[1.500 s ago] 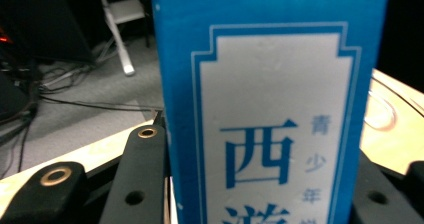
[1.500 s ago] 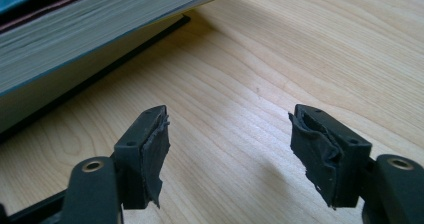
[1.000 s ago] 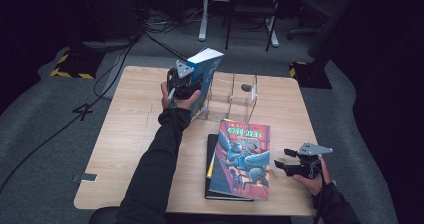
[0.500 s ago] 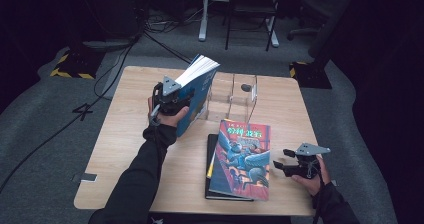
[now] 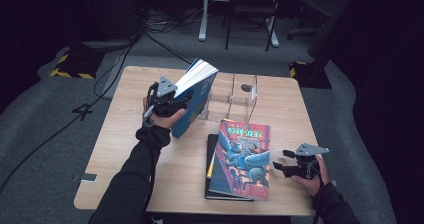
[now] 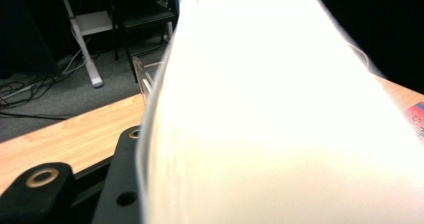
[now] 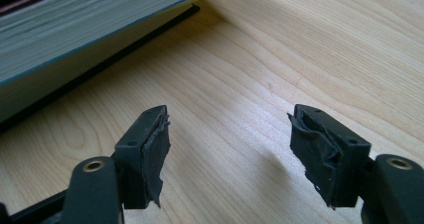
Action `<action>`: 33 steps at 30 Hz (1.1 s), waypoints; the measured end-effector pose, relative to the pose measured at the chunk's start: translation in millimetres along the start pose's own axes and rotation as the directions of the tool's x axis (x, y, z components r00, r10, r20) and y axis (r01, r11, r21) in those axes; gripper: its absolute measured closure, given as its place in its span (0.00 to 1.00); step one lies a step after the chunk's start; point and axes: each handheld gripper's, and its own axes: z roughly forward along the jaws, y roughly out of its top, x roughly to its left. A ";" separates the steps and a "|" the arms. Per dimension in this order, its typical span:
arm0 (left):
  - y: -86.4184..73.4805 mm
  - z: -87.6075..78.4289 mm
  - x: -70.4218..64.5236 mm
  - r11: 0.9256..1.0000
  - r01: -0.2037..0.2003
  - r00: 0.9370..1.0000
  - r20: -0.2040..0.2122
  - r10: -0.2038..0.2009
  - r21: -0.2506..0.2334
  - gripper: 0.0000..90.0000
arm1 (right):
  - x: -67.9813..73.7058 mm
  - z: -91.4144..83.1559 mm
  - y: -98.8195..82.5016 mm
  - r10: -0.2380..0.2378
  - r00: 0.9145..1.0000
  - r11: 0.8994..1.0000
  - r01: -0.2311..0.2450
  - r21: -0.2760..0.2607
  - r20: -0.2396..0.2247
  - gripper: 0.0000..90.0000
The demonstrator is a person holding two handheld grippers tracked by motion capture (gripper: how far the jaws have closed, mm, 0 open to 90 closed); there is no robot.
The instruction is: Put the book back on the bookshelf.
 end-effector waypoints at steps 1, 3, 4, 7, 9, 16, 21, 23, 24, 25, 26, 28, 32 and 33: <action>0.0 0.0 0.0 1.000 0.000 1.000 0.000 0.000 0.000 0.61 | 0.0 0.0 0.0 0.000 1.000 1.000 0.000 0.000 0.000 0.36; 9.7 -1.9 0.1 1.000 -0.012 1.000 0.007 0.012 0.000 0.59 | 0.7 0.2 0.3 -0.003 1.000 1.000 0.003 0.003 -0.006 0.36; 9.7 -1.9 0.1 1.000 -0.012 1.000 0.007 0.012 0.000 0.58 | 0.6 0.6 0.3 -0.005 1.000 1.000 0.005 0.007 -0.008 0.36; 17.2 -1.9 1.2 0.999 -0.027 1.000 0.012 0.027 0.016 0.57 | 1.0 1.9 -0.1 -0.006 1.000 1.000 0.006 0.014 -0.012 0.36; 22.9 -1.3 1.8 0.998 -0.043 0.999 0.015 0.042 0.040 0.58 | 1.9 2.9 -0.1 -0.010 1.000 1.000 0.010 0.020 -0.019 0.36; 28.6 0.1 -1.8 0.995 -0.067 0.998 -0.008 0.068 0.079 0.66 | 2.6 3.6 0.1 -0.011 1.000 1.000 0.012 0.026 -0.022 0.37; 35.0 6.4 -4.6 0.994 -0.069 0.997 -0.027 0.072 0.081 0.67 | 3.0 2.8 0.6 -0.013 1.000 1.000 0.013 0.022 -0.024 0.37; 39.5 10.1 -4.4 0.995 -0.056 0.998 -0.033 0.058 0.083 0.67 | 3.0 3.1 0.7 -0.013 1.000 1.000 0.014 0.025 -0.024 0.37; 39.5 10.1 -4.4 0.995 -0.056 0.998 -0.033 0.058 0.083 0.67 | 3.0 3.4 0.6 -0.012 1.000 1.000 0.012 0.025 -0.026 0.37; 43.3 13.8 -2.2 0.996 -0.035 0.998 -0.040 0.038 0.077 0.67 | 3.0 3.5 0.6 -0.013 1.000 1.000 0.013 0.026 -0.027 0.37; 45.1 15.5 -1.2 0.997 -0.023 0.999 -0.046 0.026 0.078 0.67 | 3.1 3.4 0.6 -0.012 1.000 1.000 0.013 0.026 -0.028 0.37; 48.8 20.0 -1.2 0.997 -0.010 0.998 -0.066 0.014 0.072 0.67 | 2.8 3.1 0.4 -0.012 1.000 1.000 0.013 0.020 -0.027 0.38; 57.4 26.9 -1.6 0.998 -0.005 0.995 -0.097 0.011 0.062 0.67 | 1.8 2.4 0.1 -0.010 1.000 1.000 0.011 0.020 -0.018 0.38; 59.9 28.2 -1.9 0.998 0.000 0.994 -0.106 0.006 0.061 0.67 | 1.7 2.2 0.2 -0.009 1.000 1.000 0.010 0.018 -0.017 0.38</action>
